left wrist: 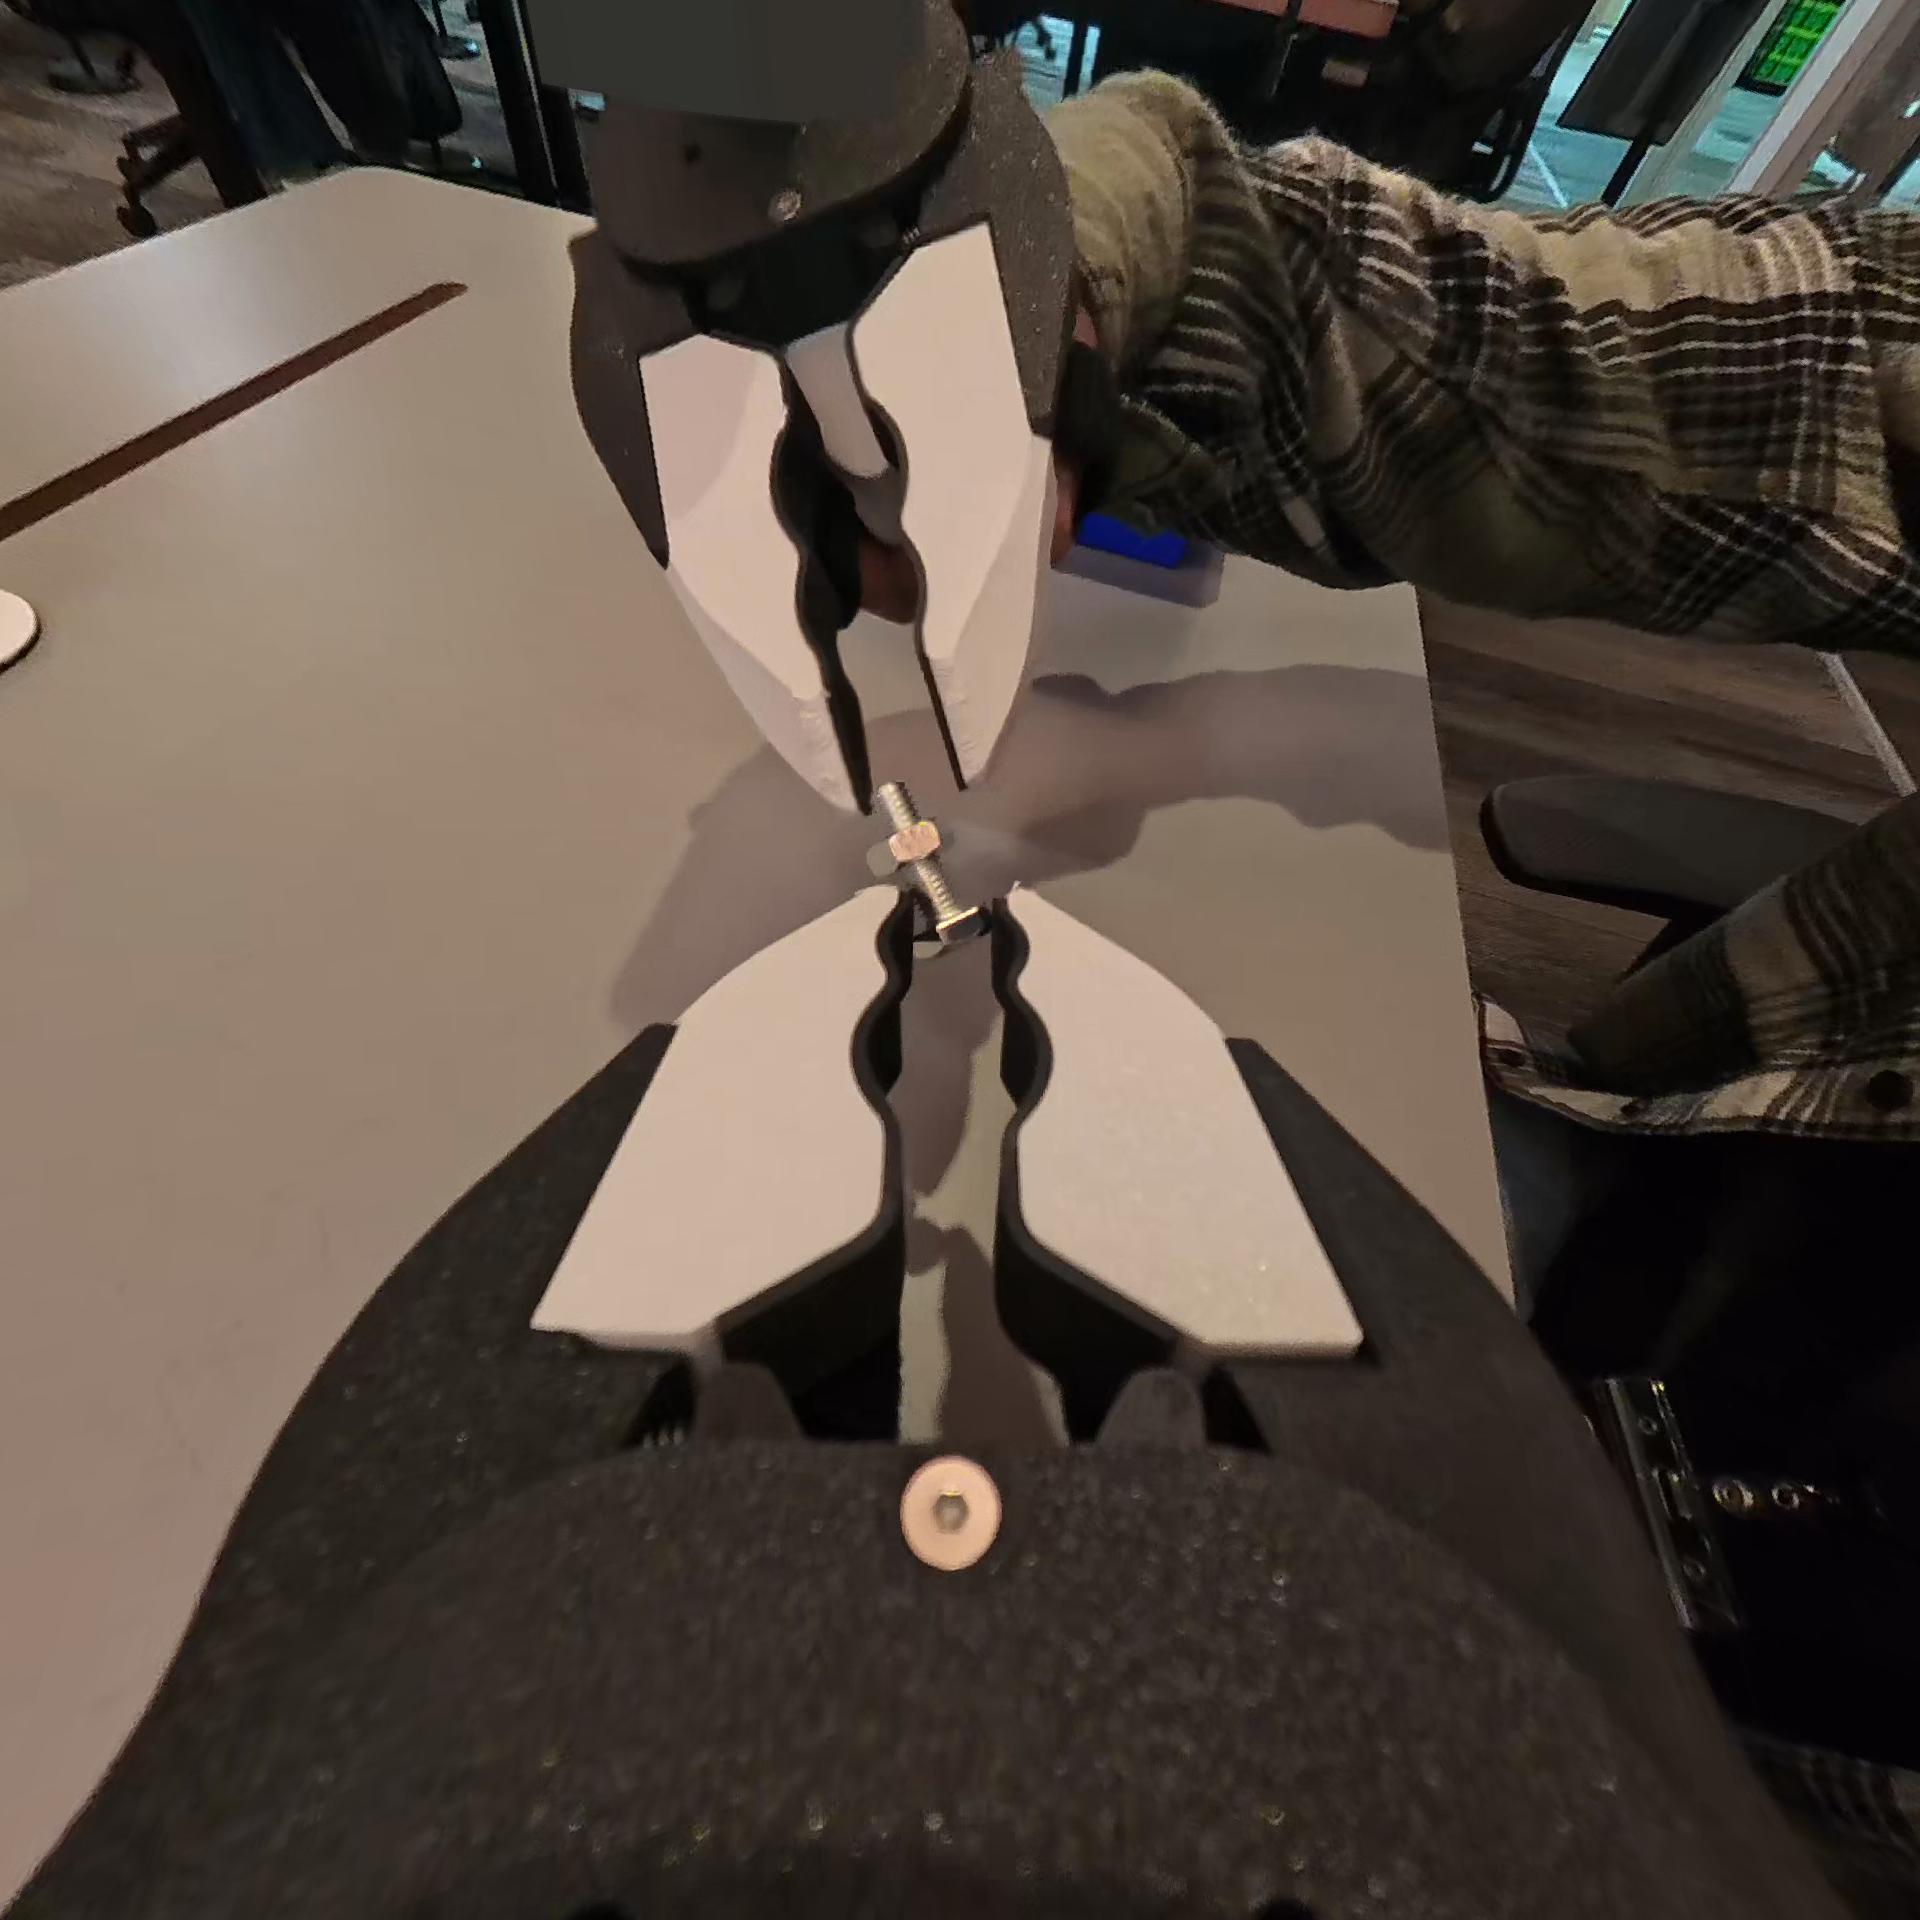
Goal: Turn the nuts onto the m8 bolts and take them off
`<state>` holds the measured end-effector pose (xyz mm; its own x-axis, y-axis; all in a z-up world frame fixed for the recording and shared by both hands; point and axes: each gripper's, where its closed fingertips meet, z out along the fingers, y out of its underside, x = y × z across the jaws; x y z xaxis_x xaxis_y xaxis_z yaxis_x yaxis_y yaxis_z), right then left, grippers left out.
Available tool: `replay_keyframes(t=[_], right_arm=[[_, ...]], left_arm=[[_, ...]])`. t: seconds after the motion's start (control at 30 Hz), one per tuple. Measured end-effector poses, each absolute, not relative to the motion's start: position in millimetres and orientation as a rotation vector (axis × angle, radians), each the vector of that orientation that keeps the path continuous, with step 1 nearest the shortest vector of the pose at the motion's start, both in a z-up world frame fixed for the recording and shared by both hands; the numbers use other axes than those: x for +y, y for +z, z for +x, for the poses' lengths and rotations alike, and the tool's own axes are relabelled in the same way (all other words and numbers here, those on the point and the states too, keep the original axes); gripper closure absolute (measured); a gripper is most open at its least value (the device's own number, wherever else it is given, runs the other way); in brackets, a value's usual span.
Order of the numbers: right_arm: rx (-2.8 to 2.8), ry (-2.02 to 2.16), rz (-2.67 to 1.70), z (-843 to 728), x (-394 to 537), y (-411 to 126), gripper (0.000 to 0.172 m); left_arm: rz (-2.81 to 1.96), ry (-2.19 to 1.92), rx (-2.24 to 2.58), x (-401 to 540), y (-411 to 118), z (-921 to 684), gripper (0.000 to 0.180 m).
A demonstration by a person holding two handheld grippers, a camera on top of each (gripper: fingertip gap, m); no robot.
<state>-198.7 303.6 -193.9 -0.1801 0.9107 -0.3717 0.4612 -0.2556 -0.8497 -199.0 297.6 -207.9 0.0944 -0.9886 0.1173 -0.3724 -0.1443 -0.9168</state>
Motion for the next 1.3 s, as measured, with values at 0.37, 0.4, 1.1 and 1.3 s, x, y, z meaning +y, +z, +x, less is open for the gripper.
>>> replay_keyframes(t=[0.37,0.4,1.1,1.3], right_arm=[[-1.311,1.662,-1.700,-208.5,313.7,-173.6,0.153],[-1.261,1.691,-1.693,-210.7,315.6,-169.6,0.154],[-0.992,1.715,-1.575,-228.7,332.8,-136.6,0.165],[-1.122,1.678,-1.524,-228.7,323.2,-136.1,0.165]], left_arm=[[-1.527,-1.001,1.239,306.2,-188.1,-202.1,0.167],[-1.518,-0.988,1.216,308.7,-185.8,-202.9,0.167],[-1.446,-0.973,0.932,325.2,-155.0,-211.5,0.167],[-1.485,-1.164,0.931,317.4,-155.7,-209.0,0.156]])
